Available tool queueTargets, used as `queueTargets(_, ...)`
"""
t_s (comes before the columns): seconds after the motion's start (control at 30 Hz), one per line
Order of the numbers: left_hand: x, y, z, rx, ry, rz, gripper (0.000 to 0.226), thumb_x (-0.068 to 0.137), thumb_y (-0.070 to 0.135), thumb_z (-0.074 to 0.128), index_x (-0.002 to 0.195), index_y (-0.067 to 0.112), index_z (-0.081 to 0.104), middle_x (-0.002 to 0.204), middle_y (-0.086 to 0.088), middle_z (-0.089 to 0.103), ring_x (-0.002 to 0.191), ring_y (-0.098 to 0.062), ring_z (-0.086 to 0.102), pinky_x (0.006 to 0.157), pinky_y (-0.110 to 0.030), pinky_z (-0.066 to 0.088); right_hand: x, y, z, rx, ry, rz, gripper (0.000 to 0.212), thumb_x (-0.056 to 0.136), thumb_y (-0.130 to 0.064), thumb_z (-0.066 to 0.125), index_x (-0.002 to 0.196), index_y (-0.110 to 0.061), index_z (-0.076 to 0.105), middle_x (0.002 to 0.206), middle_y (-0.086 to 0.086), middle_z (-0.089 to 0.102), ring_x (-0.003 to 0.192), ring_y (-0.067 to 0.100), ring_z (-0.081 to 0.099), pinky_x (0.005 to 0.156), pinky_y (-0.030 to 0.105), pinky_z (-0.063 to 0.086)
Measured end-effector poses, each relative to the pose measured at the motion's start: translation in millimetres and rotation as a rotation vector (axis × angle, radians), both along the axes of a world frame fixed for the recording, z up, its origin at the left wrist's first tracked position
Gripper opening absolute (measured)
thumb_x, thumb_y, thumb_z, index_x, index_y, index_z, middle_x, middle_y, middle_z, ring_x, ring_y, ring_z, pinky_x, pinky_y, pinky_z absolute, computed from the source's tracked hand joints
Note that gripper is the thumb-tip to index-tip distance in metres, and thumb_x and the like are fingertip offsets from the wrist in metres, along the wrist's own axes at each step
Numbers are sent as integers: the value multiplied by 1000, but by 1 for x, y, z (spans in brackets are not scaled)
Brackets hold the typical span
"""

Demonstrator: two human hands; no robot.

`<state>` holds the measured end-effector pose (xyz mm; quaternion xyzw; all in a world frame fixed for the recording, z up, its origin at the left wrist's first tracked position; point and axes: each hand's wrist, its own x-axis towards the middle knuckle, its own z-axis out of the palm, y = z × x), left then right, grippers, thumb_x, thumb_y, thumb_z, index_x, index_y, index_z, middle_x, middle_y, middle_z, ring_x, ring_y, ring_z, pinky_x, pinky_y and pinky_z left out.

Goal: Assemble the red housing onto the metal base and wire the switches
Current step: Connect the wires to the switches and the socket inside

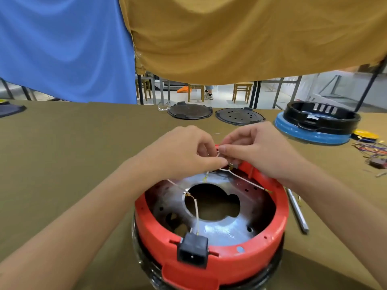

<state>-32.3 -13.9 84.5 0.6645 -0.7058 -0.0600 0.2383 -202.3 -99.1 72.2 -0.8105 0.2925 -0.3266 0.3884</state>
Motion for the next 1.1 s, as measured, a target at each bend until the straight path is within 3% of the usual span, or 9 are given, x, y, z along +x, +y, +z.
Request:
queueTargets(0.13, -2, -9, -9, 11, 131, -20, 12, 87, 25, 72, 75, 23, 74, 65, 11, 72, 56, 5, 61, 58, -14, 46, 0, -4, -3, 39, -16, 9, 1, 85, -14, 75, 86, -14, 77, 70, 3, 75, 61, 14, 67, 65, 28, 57)
queueTargets(0.27, -2, -9, -14, 44, 73, -2, 19, 88, 25, 70, 70, 25, 73, 58, 16, 68, 49, 7, 56, 51, -7, 38, -1, -15, -7, -189, 14, -180, 13, 90, -20, 68, 95, -28, 77, 83, -17, 73, 79, -8, 65, 70, 6, 48)
queueTargets(0.33, -5, -9, -16, 45, 3, 22, 17, 88, 26, 69, 72, 26, 75, 60, 16, 68, 52, 7, 56, 55, -9, 41, 0, -16, -11, -150, 126, -149, 18, 92, -21, 65, 105, -30, 75, 91, -16, 73, 86, -3, 67, 77, 15, 54)
queueTargets(0.4, -6, -9, -17, 38, -48, 44, 14, 89, 28, 68, 79, 25, 77, 68, 16, 70, 53, 6, 56, 66, -20, 50, 0, -15, -16, -73, 185, -112, 22, 94, -19, 63, 110, -29, 73, 92, -8, 75, 88, 10, 71, 79, 30, 58)
queueTargets(0.67, -6, -9, -17, 31, -52, 48, 13, 87, 21, 67, 78, 24, 76, 56, 15, 68, 57, 5, 61, 64, -20, 51, -1, -11, -18, -45, 167, -138, 23, 95, -19, 63, 113, -29, 73, 94, -12, 74, 85, -2, 67, 70, 8, 49)
queueTargets(0.73, -7, -10, -18, 27, -29, 48, 17, 85, 18, 66, 73, 24, 76, 55, 17, 67, 54, 8, 59, 57, -12, 46, -2, -10, -17, -50, 171, -137, 24, 95, -19, 62, 114, -29, 72, 95, -15, 73, 87, -3, 66, 68, 5, 46)
queueTargets(0.87, -10, -11, -19, 45, 70, 44, 23, 85, 16, 65, 65, 22, 74, 53, 17, 67, 47, 5, 59, 50, -6, 42, -2, -9, -18, -59, 174, -140, 25, 95, -20, 62, 116, -29, 72, 98, -19, 70, 89, -6, 64, 68, 3, 43)
queueTargets(1.0, -9, -15, -18, 154, 218, 120, 20, 84, 21, 66, 67, 19, 76, 60, 8, 71, 49, -7, 59, 57, -27, 53, -2, -9, -18, -59, 172, -137, 25, 95, -20, 62, 115, -30, 72, 98, -19, 70, 89, -7, 63, 63, 0, 42)
queueTargets(1.1, -10, -15, -17, 356, 495, 191, 15, 85, 15, 66, 76, 9, 76, 67, -4, 74, 41, -10, 49, 38, -19, 40, -3, -8, -18, -53, 163, -132, 25, 95, -19, 62, 116, -28, 72, 100, -17, 71, 93, -3, 64, 71, 4, 44)
